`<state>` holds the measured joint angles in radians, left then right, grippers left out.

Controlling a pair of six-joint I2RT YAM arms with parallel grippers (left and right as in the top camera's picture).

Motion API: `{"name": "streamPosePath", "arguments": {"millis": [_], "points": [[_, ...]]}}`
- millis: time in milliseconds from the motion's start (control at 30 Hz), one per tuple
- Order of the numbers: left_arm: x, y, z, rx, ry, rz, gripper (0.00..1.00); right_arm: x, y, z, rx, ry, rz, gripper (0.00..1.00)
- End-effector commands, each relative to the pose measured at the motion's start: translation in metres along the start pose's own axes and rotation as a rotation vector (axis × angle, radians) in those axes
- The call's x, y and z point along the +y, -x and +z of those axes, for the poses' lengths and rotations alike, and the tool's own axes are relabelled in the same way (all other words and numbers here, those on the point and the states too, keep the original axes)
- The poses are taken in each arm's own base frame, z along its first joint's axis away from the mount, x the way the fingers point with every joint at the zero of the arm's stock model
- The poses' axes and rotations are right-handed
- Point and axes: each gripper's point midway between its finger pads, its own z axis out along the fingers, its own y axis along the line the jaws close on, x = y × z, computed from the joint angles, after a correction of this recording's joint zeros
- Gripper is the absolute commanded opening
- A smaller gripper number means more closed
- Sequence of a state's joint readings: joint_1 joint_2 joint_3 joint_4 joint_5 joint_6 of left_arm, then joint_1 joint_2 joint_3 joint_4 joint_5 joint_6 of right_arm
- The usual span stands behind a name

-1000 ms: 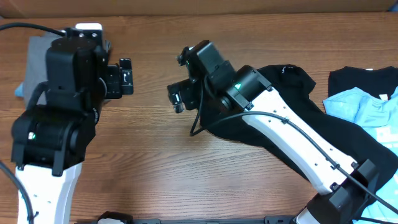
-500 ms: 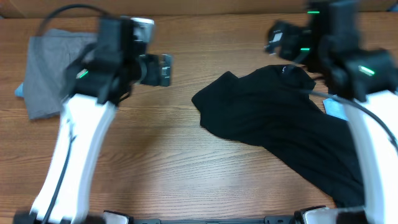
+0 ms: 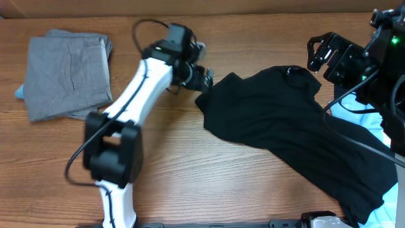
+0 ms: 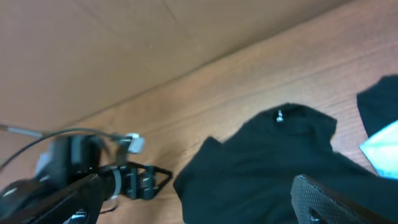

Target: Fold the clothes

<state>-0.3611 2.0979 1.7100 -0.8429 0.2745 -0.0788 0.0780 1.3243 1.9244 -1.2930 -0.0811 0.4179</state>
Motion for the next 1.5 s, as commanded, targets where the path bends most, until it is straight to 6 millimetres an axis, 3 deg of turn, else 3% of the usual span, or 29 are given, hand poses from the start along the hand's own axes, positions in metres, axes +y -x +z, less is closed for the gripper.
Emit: {"name": "streamPosePath", "arguments": {"millis": [0, 133, 267, 433, 533, 600, 767, 900, 967, 1067, 1233, 1333, 1467], "points": [[-0.018, -0.009, 0.021, 0.048, -0.036, 0.094, 0.97, 0.001, 0.002, -0.005, -0.007, 0.006, 0.004, 1.0], [-0.015, -0.023, 0.044, 0.108, 0.054, 0.156, 0.91, 0.0, 0.001, -0.005, -0.004, 0.004, 0.004, 1.0], [-0.005, -0.036, 0.056, 0.158, 0.171, 0.186, 0.76, 0.0, 0.001, -0.005, -0.003, 0.003, 0.005, 1.0], [0.01, -0.058, 0.076, 0.25, 0.24, 0.19, 0.47, 0.0, 0.001, -0.005, -0.003, 0.003, 0.004, 1.0], [0.035, -0.078, 0.083, 0.342, 0.34, 0.18, 0.15, -0.001, 0.001, -0.005, -0.002, 0.001, 0.005, 1.0], [0.053, -0.088, 0.079, 0.381, 0.42, 0.132, 0.04, -0.002, 0.0, -0.005, -0.003, -0.009, 0.005, 1.0], [0.114, -0.102, 0.034, 0.42, 0.695, -0.085, 0.04, -0.01, 0.002, -0.005, -0.017, -0.05, 0.003, 1.0], [0.169, -0.129, -0.022, 0.513, 0.895, -0.252, 0.04, -0.012, 0.004, -0.005, -0.025, -0.066, 0.003, 1.0], [0.197, -0.151, -0.052, 0.597, 0.944, -0.342, 0.04, -0.013, 0.004, -0.005, -0.028, -0.07, 0.003, 1.0], [0.217, -0.169, -0.069, 0.641, 0.899, -0.471, 0.04, -0.016, 0.005, -0.006, -0.035, -0.087, 0.003, 1.0], [0.22, -0.182, -0.065, 0.631, 0.499, -0.651, 0.04, -0.017, 0.005, -0.003, -0.032, -0.092, 0.003, 1.0], [0.216, -0.172, -0.068, 0.558, 0.321, -0.66, 0.1, -0.018, 0.005, 0.003, -0.018, -0.099, 0.004, 1.0], [0.208, -0.146, -0.092, 0.396, 0.206, -0.637, 0.24, -0.023, -0.002, 0.018, 0.033, -0.126, 0.008, 1.0]]}}
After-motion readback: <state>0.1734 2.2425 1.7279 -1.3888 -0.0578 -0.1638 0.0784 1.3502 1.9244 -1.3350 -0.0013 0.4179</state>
